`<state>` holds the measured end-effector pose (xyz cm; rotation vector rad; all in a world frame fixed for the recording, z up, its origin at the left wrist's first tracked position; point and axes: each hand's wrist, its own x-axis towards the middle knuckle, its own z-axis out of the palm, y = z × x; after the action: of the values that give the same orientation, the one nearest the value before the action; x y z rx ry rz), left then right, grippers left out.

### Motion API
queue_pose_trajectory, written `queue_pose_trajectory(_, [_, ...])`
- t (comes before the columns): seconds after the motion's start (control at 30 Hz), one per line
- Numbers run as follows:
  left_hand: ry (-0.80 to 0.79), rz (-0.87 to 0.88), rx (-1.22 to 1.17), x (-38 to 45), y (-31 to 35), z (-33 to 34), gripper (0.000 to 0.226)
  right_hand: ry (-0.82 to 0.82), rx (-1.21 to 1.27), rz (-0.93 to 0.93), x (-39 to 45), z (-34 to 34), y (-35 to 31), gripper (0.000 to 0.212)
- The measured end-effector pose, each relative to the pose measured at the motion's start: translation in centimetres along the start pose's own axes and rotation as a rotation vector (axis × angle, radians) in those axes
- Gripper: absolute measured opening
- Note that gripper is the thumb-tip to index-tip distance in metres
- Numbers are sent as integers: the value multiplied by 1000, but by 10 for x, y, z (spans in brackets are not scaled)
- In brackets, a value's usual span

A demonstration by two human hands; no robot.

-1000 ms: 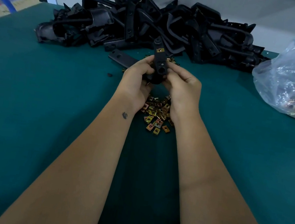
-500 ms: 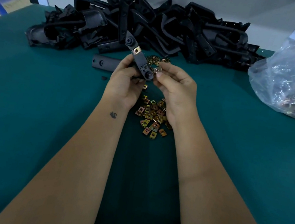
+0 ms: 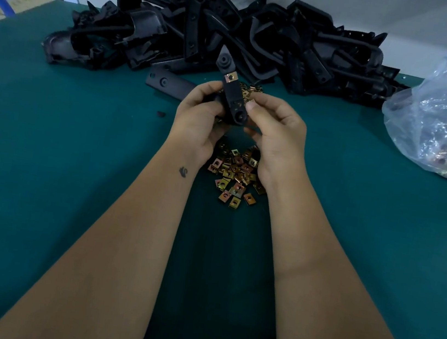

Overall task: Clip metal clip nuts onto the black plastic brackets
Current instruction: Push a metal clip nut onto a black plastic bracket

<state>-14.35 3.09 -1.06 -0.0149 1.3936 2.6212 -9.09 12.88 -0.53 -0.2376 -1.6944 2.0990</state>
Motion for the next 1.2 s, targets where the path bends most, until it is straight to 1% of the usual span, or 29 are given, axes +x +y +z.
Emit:
queue_pose_trajectory(0.2, [-25, 69, 138, -5, 0, 0, 42, 70, 33, 50, 2, -2, 0, 14])
queue_pose_trajectory(0.37, [-163, 131, 343, -9, 0, 0, 38, 150, 196, 123, 3, -5, -3, 13])
queue_pose_trajectory(0.43, [-231, 88, 329, -12, 1, 1, 35, 160, 255, 143, 3, -7, -5, 13])
queue_pose_trajectory(0.5, [-280, 44, 271, -13, 2, 1, 39, 157, 284, 154, 2, -8, -5, 14])
queue_pose_trajectory(0.57, [-276, 58, 285, -13, 0, 1, 42, 156, 266, 150, 2, -7, -4, 16])
queue_pose_trajectory(0.7, [-248, 120, 334, -13, -2, -1, 41, 166, 176, 103, 3, -4, -1, 19])
queue_pose_trajectory(0.8, [-239, 146, 365, -13, -2, -3, 41, 155, 177, 111, 3, -6, 1, 18])
queue_pose_trajectory(0.97, [-276, 119, 341, -13, 0, -6, 42, 108, 206, 127, 4, -9, 0, 19])
queue_pose_trajectory(1.2, [-256, 139, 357, -15, -1, -6, 43, 131, 199, 107, 2, -7, 1, 20])
